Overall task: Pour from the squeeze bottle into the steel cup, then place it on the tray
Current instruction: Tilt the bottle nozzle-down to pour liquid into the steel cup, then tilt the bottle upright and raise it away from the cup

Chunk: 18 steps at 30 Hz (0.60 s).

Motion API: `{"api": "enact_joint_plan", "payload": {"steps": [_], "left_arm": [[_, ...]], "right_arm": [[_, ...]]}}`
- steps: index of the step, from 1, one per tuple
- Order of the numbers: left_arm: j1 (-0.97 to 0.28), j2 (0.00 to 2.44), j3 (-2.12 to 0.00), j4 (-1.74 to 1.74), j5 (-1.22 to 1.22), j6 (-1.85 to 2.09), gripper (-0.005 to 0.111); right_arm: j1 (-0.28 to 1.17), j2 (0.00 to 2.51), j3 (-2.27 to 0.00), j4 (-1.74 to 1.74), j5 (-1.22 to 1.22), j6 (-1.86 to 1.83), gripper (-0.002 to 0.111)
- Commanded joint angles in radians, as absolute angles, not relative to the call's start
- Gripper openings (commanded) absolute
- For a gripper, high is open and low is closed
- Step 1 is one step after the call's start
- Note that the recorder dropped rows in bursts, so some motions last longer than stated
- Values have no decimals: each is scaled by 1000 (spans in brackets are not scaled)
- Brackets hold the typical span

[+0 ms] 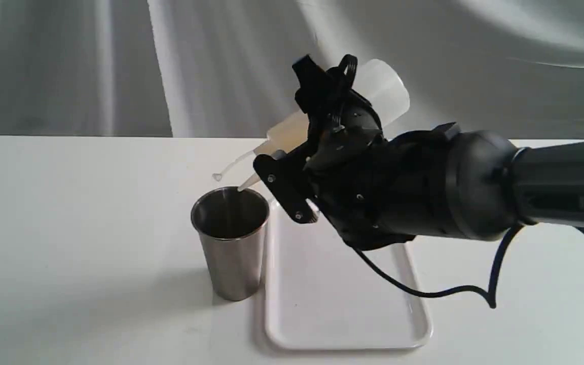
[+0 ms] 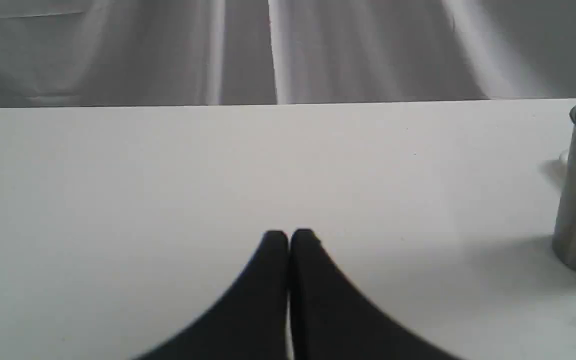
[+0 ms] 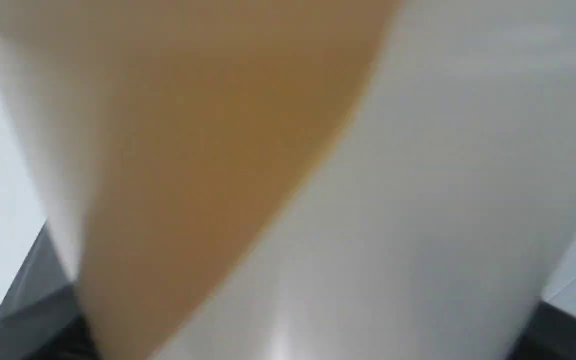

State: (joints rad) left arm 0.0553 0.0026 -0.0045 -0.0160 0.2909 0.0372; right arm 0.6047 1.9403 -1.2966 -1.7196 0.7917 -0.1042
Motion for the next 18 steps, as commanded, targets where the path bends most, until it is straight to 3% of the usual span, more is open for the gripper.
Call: {"api": "enact_joint_plan", "payload": {"steps": [1,18], "left_arm": [[47,0,0,-17,284,35,0],[47,0,0,-17,284,37,0]], "right_arm": [[607,1927,-1306,-1728,816,-39,10],[607,1927,-1306,-1490,769,222,10]]}}
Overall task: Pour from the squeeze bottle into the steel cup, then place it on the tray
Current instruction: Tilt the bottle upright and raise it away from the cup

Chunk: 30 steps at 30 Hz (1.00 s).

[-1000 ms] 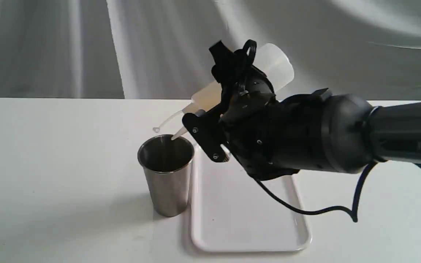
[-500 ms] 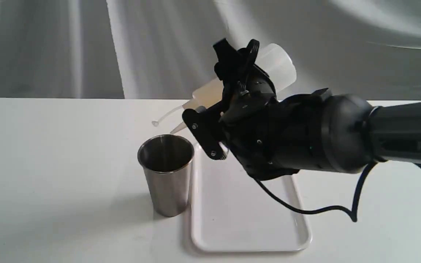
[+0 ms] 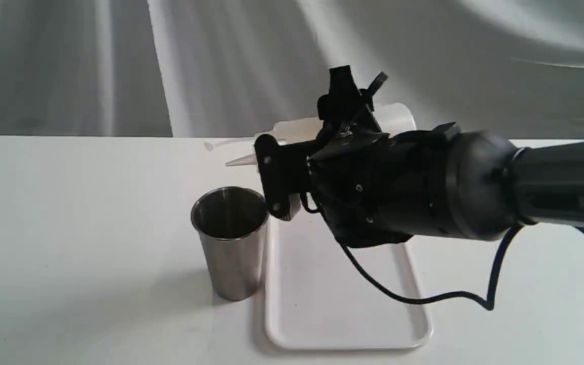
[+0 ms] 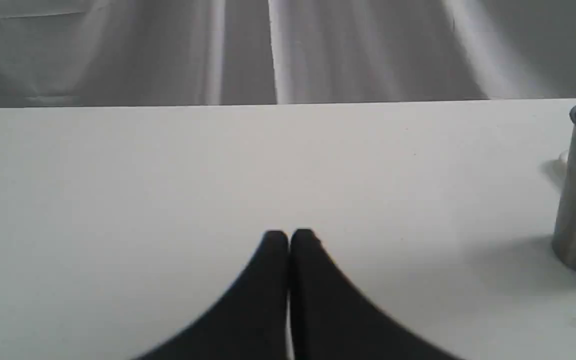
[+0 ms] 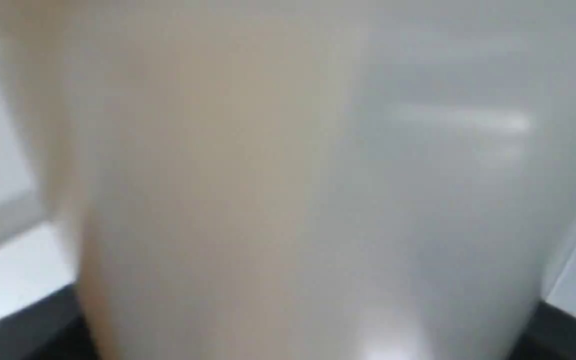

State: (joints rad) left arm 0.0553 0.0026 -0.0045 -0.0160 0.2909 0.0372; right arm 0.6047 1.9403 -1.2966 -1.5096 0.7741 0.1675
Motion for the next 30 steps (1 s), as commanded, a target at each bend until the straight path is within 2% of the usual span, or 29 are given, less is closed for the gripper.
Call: {"api": "enact_joint_plan", "payload": {"steps": [1,9,16,30], "left_arm": [[47,0,0,-17,284,37,0],[47,0,0,-17,284,35,0],[47,0,0,-17,284,37,0],[47,0,0,-17,284,35,0]], "right_arm": [[607,1927,-1306,-1479,765,237,10],[602,1927,-1306,-1422,755,465,10],[578,1890,-1306,-1303,646,626,10],[520,1714,-1306,-1067,331,573,10]]}}
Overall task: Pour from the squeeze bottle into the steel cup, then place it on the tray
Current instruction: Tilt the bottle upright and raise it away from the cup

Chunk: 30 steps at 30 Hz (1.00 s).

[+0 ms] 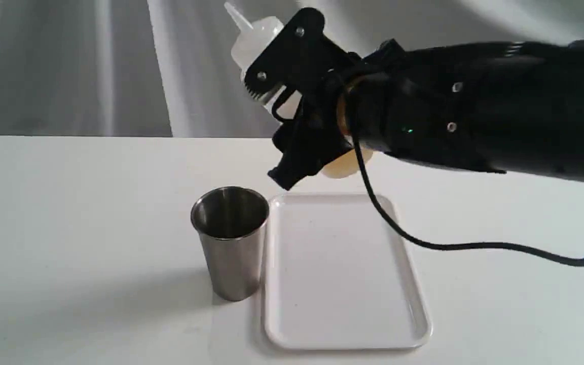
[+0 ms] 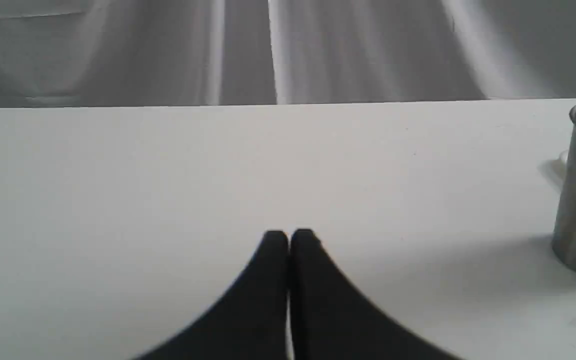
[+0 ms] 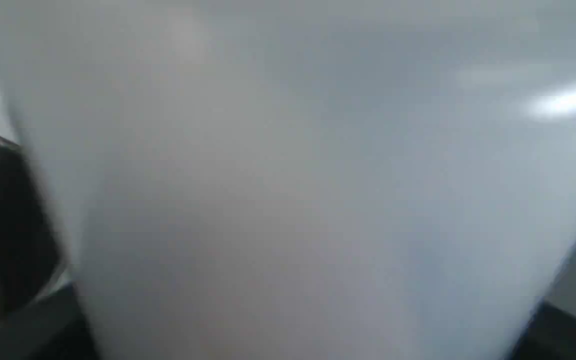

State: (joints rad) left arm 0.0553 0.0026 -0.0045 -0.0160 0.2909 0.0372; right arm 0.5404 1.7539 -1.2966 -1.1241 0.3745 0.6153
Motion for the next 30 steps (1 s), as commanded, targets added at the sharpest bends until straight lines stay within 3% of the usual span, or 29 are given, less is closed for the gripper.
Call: {"api": "enact_joint_plan", "payload": {"steps": [1,20,30], "left_arm": [[47,0,0,-17,284,35,0],[47,0,0,-17,284,37,0],[47,0,0,-17,284,34,0]], "right_arm": [[515,1706,-1306,-1037,315,543,10],[496,1583,-1232,-366,0,-115,10],[411,1470,-1058,-198,-294,-187,10]]}}
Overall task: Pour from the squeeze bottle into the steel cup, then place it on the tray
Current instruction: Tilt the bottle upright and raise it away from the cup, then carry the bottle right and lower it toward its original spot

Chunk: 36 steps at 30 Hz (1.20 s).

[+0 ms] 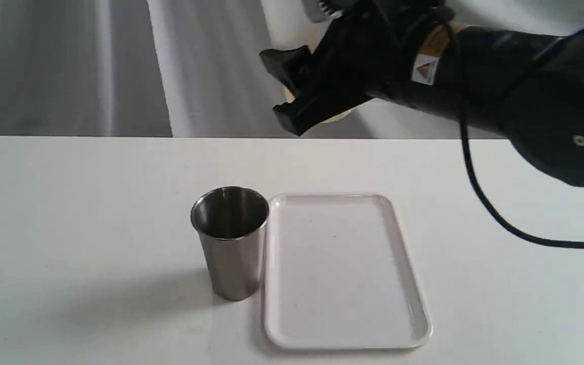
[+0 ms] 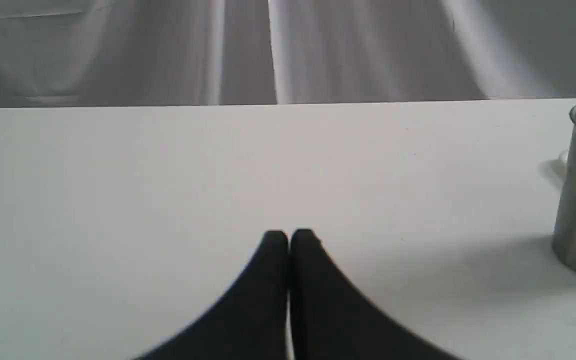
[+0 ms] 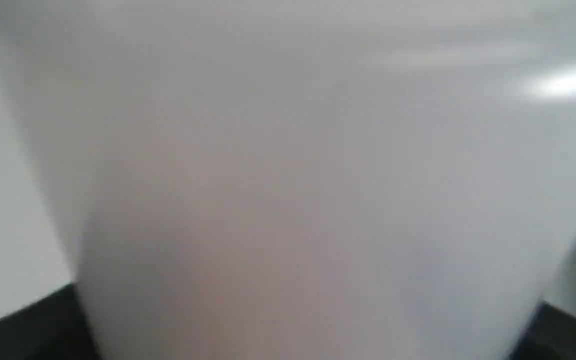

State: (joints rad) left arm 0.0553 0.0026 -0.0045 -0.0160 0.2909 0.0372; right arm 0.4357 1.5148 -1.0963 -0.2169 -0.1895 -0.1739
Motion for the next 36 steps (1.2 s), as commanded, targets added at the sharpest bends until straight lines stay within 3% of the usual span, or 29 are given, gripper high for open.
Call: {"api": "enact_joint_plan", "payload": {"steps": [1,8,25,36], "left_arm": [[47,0,0,-17,284,34,0],[47,0,0,-17,282,37,0],[47,0,0,-17,282,34,0],[47,0,0,-17,282,37,0]], "right_arm": [[401,1460,-1039,-198,-320,-187,10],[338,1434,-923,-114,-442,-185,10],[300,1375,-753,-59,-446,-180,10],[300,1331,-618,39,-726,-180,10]]}}
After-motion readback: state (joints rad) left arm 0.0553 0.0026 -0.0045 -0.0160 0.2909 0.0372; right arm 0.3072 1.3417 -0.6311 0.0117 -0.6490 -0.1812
